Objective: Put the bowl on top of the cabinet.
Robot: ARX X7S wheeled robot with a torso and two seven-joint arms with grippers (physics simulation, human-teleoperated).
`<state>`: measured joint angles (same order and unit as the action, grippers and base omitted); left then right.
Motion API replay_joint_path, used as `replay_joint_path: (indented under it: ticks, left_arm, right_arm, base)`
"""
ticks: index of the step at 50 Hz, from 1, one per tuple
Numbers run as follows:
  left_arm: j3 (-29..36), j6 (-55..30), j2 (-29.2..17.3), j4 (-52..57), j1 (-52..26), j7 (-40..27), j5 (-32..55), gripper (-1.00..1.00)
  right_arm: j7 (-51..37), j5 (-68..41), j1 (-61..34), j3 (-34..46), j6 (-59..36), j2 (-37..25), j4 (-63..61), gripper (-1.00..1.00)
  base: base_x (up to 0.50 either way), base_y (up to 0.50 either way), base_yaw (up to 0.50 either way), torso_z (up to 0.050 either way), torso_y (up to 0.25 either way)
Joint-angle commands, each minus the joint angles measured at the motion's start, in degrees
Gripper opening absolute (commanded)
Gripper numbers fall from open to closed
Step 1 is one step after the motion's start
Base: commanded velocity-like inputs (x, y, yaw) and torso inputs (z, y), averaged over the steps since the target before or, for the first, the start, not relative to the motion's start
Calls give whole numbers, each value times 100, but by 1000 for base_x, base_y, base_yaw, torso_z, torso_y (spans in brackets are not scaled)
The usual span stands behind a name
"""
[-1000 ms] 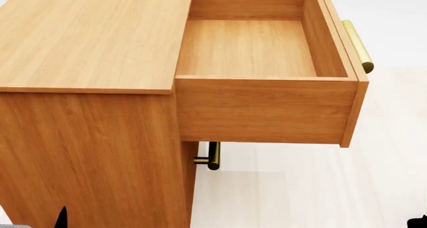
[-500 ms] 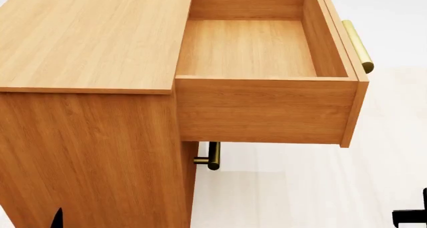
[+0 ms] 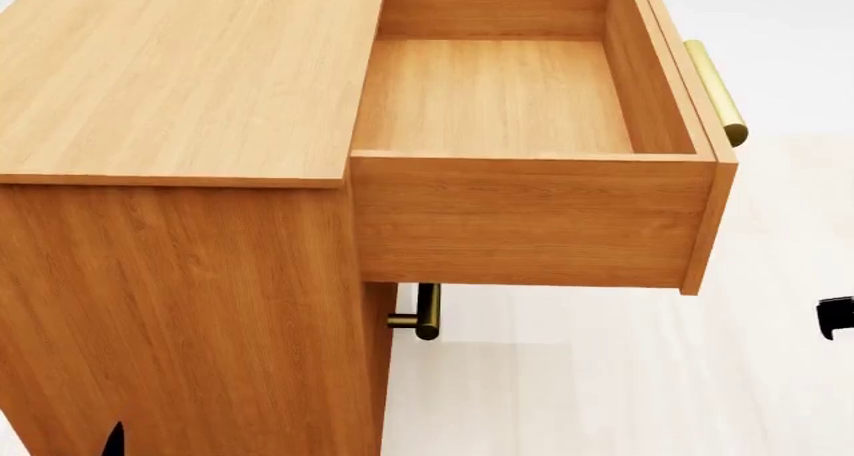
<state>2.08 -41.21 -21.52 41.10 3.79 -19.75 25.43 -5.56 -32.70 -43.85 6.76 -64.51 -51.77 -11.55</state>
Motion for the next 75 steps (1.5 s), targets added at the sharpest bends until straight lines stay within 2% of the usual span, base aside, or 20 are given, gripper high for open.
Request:
replay_joint_path:
  ticks: [1,6,18,22,23,25,32,36,41,49,62,63,66,75]
  left_arm:
    - [-17,72,-26,-10,57,15,24,100]
    - [-43,97,-29,-40,75,15,42,100]
    - [-175,-20,-84,119,67,-28,199,100]
    - [-214,-92,-94,148,98,-43,276,100]
    - [-228,-112,-90,153,93,-50,301,100]
    - [-242,-112,-88,182,118,-66,312,100]
    - [-207,24,-113,200,231,-43,251,100]
    - [-228,130,-131,143,289,-11,218,100]
    - [-250,191,-148,152,337,26,247,100]
    - [-225,322,-145,134,373,17,176,100]
    - [-24,606,-241,99,522,96,-83,100]
    - [-23,635,-229,80,532,92,-92,100]
    - [5,687,-236,52,555,82,-150,100]
    - [0,723,-265,37,590,84,-152,100]
  right_arm:
    - [-48,-27,-835,77,-717,-303,-695,-100]
    - [-8,-115,-1474,146,-1133,-422,-906,-100]
    - [481,140,-3740,1383,-1718,-440,-689,-100]
    - [718,419,-4713,2038,-1699,-157,-157,-100]
    - [918,592,-5294,2499,-1726,15,194,-100]
    - [882,665,-5280,2604,-1586,143,302,-100]
    - [1113,940,-6212,3180,-1437,798,1085,-100]
    - [1170,949,-6455,3147,-1240,1073,1277,-100]
    - [1464,1119,-7107,3681,-1011,1762,1954,-100]
    - [1716,1266,-7427,4161,-511,2608,2722,-100]
    - [2029,1377,-7730,4304,526,3659,4106,-100]
    - [2255,1390,-8019,4322,760,3871,4594,-100]
    - [2361,1427,-8139,4368,982,4102,4952,-100]
    - [2531,1455,-8223,4459,1368,4580,5441,-100]
  base:
    - [0,0,0,0,0]
    - [0,0,0,0,0]
    - [0,0,0,0,0]
    - [0,0,0,0,0]
    - [0,0,0,0,0]
    - [0,0,0,0,0]
    - [0,0,0,0,0]
    - [0,0,0,0,2]
    - [0,0,0,0,0]
    - [0,0,0,0,0]
    - [0,0,0,0,1]
    - [0,0,0,0,0]
    - [0,0,0,0,0]
    - [0,0,0,0,0]
